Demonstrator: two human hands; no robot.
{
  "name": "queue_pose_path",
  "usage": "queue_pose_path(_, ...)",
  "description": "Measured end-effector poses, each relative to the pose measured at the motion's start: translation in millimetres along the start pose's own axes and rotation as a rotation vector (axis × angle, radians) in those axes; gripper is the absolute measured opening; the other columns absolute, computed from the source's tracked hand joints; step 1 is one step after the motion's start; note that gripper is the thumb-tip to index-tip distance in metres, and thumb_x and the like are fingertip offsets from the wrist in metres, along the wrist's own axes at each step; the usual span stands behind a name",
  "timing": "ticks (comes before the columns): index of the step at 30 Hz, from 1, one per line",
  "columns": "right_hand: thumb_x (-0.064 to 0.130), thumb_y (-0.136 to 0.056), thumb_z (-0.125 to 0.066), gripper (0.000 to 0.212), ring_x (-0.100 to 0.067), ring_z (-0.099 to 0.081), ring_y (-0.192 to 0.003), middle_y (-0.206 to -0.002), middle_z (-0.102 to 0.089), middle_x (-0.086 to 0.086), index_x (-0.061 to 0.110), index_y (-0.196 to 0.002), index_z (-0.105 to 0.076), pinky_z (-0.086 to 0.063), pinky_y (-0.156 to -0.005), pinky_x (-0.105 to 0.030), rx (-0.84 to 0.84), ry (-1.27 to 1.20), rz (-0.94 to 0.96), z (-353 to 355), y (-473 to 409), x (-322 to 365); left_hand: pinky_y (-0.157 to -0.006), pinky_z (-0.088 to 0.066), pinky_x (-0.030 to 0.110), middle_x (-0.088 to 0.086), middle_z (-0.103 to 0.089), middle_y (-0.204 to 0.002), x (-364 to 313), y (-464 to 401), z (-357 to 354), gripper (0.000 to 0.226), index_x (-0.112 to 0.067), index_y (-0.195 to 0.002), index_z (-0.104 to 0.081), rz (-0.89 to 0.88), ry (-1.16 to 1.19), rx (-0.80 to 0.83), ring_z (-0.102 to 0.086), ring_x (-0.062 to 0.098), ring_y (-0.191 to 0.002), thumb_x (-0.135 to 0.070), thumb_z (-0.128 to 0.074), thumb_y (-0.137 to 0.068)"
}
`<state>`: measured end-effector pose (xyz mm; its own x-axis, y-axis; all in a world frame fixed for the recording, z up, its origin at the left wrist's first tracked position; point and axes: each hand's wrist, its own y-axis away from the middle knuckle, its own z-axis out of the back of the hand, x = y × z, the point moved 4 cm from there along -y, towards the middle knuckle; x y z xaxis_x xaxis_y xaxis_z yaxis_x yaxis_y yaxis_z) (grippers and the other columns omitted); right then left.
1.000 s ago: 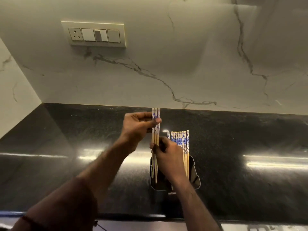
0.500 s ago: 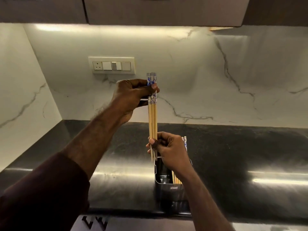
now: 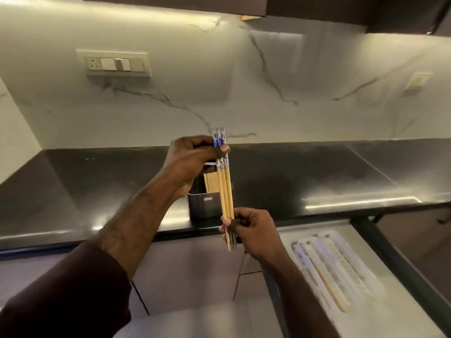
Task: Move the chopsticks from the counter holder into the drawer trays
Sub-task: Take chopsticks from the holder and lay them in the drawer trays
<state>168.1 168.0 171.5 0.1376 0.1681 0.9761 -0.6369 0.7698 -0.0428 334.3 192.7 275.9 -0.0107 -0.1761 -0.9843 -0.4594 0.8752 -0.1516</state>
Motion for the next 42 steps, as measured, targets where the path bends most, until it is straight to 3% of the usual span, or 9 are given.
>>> queue_pose_path(4,0.02,-0.09,-0.066,0.007,-0.013,-0.074,-0.073,-0.08,-0.076,0.0,0.022,-0.094,-0.071,-0.061,-0.067,-0.026,-0.081,0.07,-0.024,58.0,45.4,-14.5,-0.065,-0.058,0.026,0.01,-0.077,-0.089,6.8,25.3,-66.5,0.027,-0.008,-0.093,-0.073,0.028,0.06,0.061,-0.074,0.019,-0.079,-0.016,-0.078,-0.068)
queue_pose_path(9,0.02,-0.091,-0.065,0.01,-0.014,-0.073,-0.072,-0.078,-0.076,0.001,0.026,-0.087,-0.072,-0.061,-0.069,-0.026,-0.142,0.105,-0.051,135.6,85.9,-37.8,-0.072,-0.059,0.029,0.006,-0.077,-0.09,25.9,41.7,-154.3,0.017,-0.015,-0.093,-0.074,0.034,0.019,0.095,-0.073,0.018,-0.085,-0.015,-0.076,-0.076)
queue_pose_path(15,0.017,-0.092,-0.065,0.013,-0.017,-0.073,-0.069,-0.08,-0.076,-0.006,0.009,-0.095,-0.074,-0.061,-0.068,-0.028,-0.157,0.126,-0.184,238.6,122.8,-88.3,-0.062,-0.056,0.021,0.008,-0.076,-0.086,70.2,55.3,-263.7,0.014,-0.01,-0.092,-0.074,0.118,0.05,0.041,-0.074,0.019,-0.08,-0.01,-0.074,-0.078)
queue_pose_path(18,0.015,-0.091,-0.065,0.013,-0.007,-0.068,-0.06,-0.08,-0.076,-0.007,0.007,-0.092,-0.076,-0.055,-0.058,-0.02,-0.146,0.196,-0.217,285.8,134.4,-114.5,-0.061,-0.057,0.023,0.01,-0.076,-0.085,100.4,57.7,-313.8,0.012,-0.008,-0.09,-0.073,0.186,0.071,-0.002,-0.074,0.021,-0.079,-0.008,-0.073,-0.078)
queue_pose_path(22,0.018,-0.089,-0.067,0.015,-0.023,-0.072,-0.075,-0.081,-0.076,-0.01,0.007,-0.086,-0.076,-0.06,-0.072,-0.039,-0.115,0.292,-0.284,328.2,134.2,-152.1,-0.06,-0.057,0.023,0.007,-0.076,-0.083,145.3,49.7,-353.4,0.013,-0.009,-0.092,-0.072,0.266,0.057,-0.06,-0.074,0.019,-0.077,-0.007,-0.072,-0.079)
queue_pose_path(29,0.022,-0.089,-0.066,0.018,-0.024,-0.073,-0.075,-0.085,-0.076,-0.007,0.008,-0.086,-0.077,-0.062,-0.071,-0.04,-0.045,0.327,-0.435,348.7,95.0,-221.3,-0.061,-0.058,0.023,0.003,-0.074,-0.086,240.7,18.8,-376.7,0.018,-0.013,-0.098,-0.068,0.388,-0.114,-0.129,-0.074,0.016,-0.076,-0.008,-0.072,-0.081)
queue_pose_path(34,0.017,-0.084,-0.066,0.014,-0.023,-0.073,-0.065,-0.075,-0.076,-0.008,0.008,-0.083,-0.077,-0.062,-0.067,-0.039,-0.058,0.343,-0.594,350.3,68.0,-268.1,-0.053,-0.054,0.018,0.002,-0.073,-0.079,312.2,4.0,-386.6,0.011,-0.01,-0.094,-0.068,0.453,-0.241,-0.024,-0.073,0.013,-0.072,-0.005,-0.069,-0.084)
queue_pose_path(39,0.017,-0.079,-0.071,0.014,-0.022,-0.073,-0.059,-0.069,-0.074,-0.009,0.006,-0.071,-0.069,-0.062,-0.063,-0.039,-0.021,0.389,-0.762,345.6,47.7,-319.3,-0.07,-0.061,0.039,0.01,-0.072,-0.083,376.1,-6.8,-392.8,0.01,-0.01,-0.09,-0.067,0.546,-0.424,0.047,-0.072,0.022,-0.076,-0.003,-0.069,-0.083)
queue_pose_path(42,0.021,-0.079,-0.074,0.017,-0.02,-0.074,-0.062,-0.072,-0.074,-0.006,0.009,-0.072,-0.064,-0.063,-0.063,-0.038,0.022,0.435,-0.841,339.8,38.7,-342.1,-0.079,-0.058,0.042,0.011,-0.07,-0.091,404.5,-9.5,-393.2,0.011,-0.008,-0.094,-0.063,0.57,-0.627,0.107,-0.069,0.026,-0.085,-0.011,-0.068,-0.085)
